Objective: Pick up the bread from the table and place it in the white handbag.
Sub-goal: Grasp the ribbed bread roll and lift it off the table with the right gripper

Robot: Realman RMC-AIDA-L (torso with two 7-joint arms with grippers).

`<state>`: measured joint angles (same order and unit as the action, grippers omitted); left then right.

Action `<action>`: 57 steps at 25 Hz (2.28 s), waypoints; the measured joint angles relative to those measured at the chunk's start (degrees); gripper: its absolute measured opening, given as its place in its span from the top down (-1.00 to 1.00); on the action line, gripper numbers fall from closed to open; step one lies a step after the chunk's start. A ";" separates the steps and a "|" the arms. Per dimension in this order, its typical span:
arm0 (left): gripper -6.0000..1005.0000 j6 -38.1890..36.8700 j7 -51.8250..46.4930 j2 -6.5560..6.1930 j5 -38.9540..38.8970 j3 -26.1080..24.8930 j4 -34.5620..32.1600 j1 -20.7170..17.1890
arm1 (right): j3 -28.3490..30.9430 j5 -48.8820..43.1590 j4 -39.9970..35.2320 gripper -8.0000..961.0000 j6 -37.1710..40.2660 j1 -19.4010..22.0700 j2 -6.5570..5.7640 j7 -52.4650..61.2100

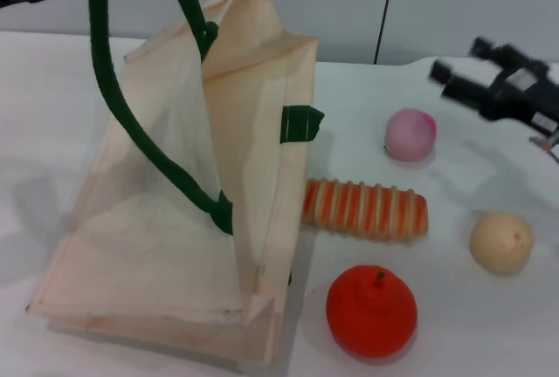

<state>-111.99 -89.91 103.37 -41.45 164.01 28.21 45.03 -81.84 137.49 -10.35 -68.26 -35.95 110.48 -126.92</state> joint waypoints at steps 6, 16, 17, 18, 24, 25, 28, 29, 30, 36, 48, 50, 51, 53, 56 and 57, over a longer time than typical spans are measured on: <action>0.74 0.38 -0.02 0.16 0.05 0.00 0.04 -0.18 | 0.03 -19.11 -7.18 -0.85 -3.96 -0.54 -1.92 6.47; 0.74 0.98 -0.01 0.40 0.06 0.00 0.00 -0.12 | 0.60 -42.63 -12.56 -0.85 1.07 -5.57 1.40 15.49; 0.74 1.04 0.00 0.43 0.05 0.00 0.00 -0.10 | 0.66 -43.59 -12.60 -0.85 2.04 -5.87 1.76 15.98; 0.74 1.06 0.00 0.45 0.05 0.00 0.00 -0.08 | 0.69 -44.37 -12.62 -0.85 3.05 -6.15 2.10 16.35; 0.74 1.08 0.00 0.45 0.05 0.00 0.00 -0.01 | 0.34 -46.33 -12.35 -0.85 6.36 -6.64 2.88 16.91; 0.74 1.08 -0.01 0.45 0.05 0.00 0.00 -0.01 | 0.26 -46.95 -12.34 -0.85 7.32 -6.73 3.09 17.41; 0.74 1.07 0.00 0.45 0.05 0.00 0.00 -0.07 | 0.10 -50.24 -12.53 -0.85 9.22 -7.09 3.61 19.92; 0.74 1.07 0.00 0.44 0.05 0.00 0.00 -0.07 | 0.21 -51.53 -12.66 -0.85 9.39 -7.26 3.72 20.87; 0.74 1.07 0.00 0.44 0.05 0.00 0.00 -0.05 | 0.21 -52.11 -12.66 -0.85 9.53 -7.39 3.76 21.32; 0.74 1.09 0.00 0.42 0.05 0.00 0.00 0.00 | -0.64 -52.60 -12.30 -0.85 11.61 -7.88 4.19 21.69; 0.74 1.26 0.00 0.41 -0.30 0.00 0.00 -0.21 | 0.00 -57.93 -12.82 -0.85 11.81 -8.09 4.39 24.89; 0.74 1.28 0.00 0.42 -0.35 0.00 0.00 -0.25 | 0.04 -58.03 -12.90 -0.85 11.91 -8.09 4.39 24.69; 0.74 1.30 0.00 0.42 -0.37 0.00 0.00 -0.27 | 0.05 -58.17 -12.91 -0.83 11.95 -8.10 4.37 24.64; 0.74 1.32 0.00 0.42 -0.37 0.00 -0.01 -0.27 | 0.08 -58.21 -12.93 -0.78 11.96 -8.09 4.21 24.58; 0.73 1.35 0.00 0.42 -0.42 -0.02 -0.04 -0.28 | 0.45 -58.19 -12.94 -0.72 11.86 -8.09 3.90 24.56; 0.73 1.35 0.00 0.42 -0.44 -0.04 -0.04 -0.30 | 0.61 -58.30 -12.95 -0.67 11.75 -8.09 3.82 24.53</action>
<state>-110.64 -89.91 103.79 -41.89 163.97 28.17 44.74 -81.23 79.19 -23.29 -56.51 -44.04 114.30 -102.39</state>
